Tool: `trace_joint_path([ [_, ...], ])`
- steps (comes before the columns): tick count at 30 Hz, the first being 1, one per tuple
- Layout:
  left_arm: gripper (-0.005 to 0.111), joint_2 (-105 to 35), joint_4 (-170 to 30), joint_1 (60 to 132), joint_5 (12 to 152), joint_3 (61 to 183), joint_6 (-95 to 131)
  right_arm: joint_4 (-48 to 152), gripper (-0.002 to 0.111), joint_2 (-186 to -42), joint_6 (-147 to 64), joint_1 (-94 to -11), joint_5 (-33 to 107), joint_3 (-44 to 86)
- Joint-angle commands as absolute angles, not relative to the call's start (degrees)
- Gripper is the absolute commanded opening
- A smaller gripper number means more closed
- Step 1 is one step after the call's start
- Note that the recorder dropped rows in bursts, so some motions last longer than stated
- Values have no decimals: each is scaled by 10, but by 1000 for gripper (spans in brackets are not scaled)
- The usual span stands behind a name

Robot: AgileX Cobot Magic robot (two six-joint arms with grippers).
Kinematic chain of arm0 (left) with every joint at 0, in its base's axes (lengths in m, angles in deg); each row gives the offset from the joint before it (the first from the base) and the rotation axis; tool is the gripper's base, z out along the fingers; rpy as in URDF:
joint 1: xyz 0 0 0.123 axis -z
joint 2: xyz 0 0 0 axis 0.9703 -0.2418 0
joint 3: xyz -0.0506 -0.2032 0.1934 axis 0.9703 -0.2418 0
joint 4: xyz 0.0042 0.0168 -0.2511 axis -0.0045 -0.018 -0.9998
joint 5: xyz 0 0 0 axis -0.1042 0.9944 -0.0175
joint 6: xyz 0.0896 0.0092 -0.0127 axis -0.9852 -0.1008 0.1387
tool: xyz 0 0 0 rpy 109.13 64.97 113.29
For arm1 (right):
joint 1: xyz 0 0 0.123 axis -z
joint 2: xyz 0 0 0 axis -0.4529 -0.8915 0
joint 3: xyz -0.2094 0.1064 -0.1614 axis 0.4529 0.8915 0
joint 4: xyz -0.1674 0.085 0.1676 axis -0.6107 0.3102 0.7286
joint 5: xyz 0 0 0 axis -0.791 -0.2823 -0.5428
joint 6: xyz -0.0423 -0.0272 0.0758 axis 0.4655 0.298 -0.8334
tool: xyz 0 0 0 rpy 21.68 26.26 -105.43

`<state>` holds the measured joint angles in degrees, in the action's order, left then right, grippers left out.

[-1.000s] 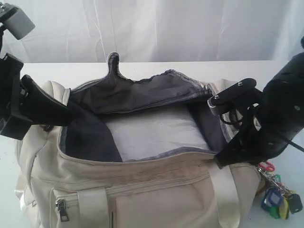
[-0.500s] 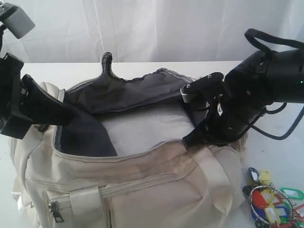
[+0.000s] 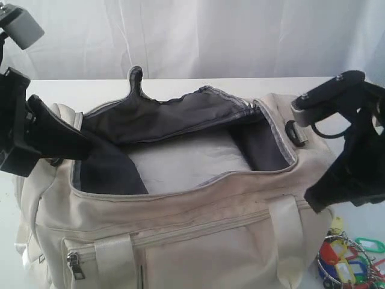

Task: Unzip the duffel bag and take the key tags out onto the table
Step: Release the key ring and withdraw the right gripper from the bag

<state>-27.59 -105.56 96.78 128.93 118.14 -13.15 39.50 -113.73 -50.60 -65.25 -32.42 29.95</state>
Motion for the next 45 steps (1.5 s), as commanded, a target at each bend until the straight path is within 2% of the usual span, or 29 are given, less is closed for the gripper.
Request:
trace_joint_path([
  [1, 0, -270, -1071, 967, 1301, 1177, -129, 399, 0, -1133, -500, -651, -330, 359],
  [12, 0, -270, -1085, 967, 1308, 1177, -129, 418, 0, -1150, -505, -651, -326, 463],
  [21, 0, -270, -1085, 967, 1307, 1177, -130, 419, 0, -1164, -512, -651, -249, 482],
  [40, 0, -270, -1085, 967, 1307, 1177, -130, 369, 0, -1391, -545, -651, -130, 477],
  [45, 0, -270, -1085, 967, 1309, 1177, -130, 363, 0, -1411, -567, -651, -10, 477],
])
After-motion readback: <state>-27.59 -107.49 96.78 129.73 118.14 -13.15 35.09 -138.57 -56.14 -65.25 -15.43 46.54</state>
